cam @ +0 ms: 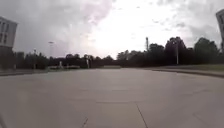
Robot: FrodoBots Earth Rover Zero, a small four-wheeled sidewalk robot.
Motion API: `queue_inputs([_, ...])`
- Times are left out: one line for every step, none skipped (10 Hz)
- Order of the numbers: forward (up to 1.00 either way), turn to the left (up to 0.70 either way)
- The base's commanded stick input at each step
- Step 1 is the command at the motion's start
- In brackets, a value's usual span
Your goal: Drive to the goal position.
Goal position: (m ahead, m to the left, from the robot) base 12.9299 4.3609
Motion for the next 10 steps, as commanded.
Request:
queue_inputs([0.7, -0.01])
queue_inputs([0.7, -0.01])
queue_inputs([0.7, 0.0])
queue_inputs([0.7, 0.0])
queue_inputs([0.7, 0.0])
queue_inputs([0.7, 0.01])
queue_inputs([0.7, 0.0])
queue_inputs([0.7, 0.0])
queue_inputs([0.7, 0.01])
queue_inputs([0.7, 0.0])
